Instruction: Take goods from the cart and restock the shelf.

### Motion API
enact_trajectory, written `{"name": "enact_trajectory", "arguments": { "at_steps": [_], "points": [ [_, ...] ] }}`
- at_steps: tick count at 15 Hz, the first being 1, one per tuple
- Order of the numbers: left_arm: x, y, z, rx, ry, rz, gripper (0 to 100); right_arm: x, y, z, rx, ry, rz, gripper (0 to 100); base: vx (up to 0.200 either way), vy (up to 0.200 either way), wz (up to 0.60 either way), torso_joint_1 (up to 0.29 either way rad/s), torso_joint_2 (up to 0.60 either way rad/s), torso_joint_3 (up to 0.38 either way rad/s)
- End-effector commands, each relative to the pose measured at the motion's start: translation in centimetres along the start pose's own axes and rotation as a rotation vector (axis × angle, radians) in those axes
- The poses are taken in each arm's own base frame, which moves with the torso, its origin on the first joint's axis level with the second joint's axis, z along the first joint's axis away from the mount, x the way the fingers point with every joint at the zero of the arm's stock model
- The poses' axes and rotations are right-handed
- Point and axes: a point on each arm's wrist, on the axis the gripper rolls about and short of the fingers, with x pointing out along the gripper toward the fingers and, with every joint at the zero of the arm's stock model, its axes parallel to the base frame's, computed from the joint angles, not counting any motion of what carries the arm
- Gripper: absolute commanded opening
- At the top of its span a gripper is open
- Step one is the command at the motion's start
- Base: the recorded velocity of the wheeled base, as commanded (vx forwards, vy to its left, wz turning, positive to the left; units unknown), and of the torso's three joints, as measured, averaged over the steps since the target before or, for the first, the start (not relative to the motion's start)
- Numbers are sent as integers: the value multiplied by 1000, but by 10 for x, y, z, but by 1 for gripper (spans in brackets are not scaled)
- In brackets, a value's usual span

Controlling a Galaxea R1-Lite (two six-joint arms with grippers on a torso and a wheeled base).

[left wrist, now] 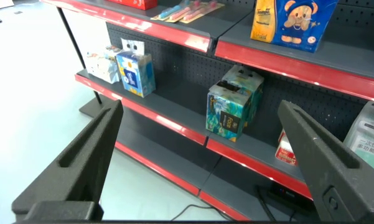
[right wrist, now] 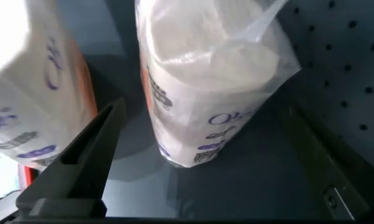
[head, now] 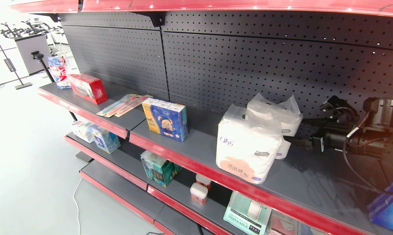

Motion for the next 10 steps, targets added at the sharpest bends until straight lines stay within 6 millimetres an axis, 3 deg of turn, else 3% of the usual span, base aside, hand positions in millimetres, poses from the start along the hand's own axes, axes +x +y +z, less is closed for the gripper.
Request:
{"name": "enact_trajectory", "arguments": {
  "at_steps": [1,5,10],
  "points": [
    [0,0,0,0,1,1,100,-14,1,8,-16,-26,-26,100,0,0,0,0,0,0],
    [0,0,0,0,1,1,100,-27,4,11,8,-36,-48,100,0,0,0,0,0,0],
    [0,0,0,0,1,2,100,-60,17,23,38,-89,-85,100,0,0,0,0,0,0]
  ]
}}
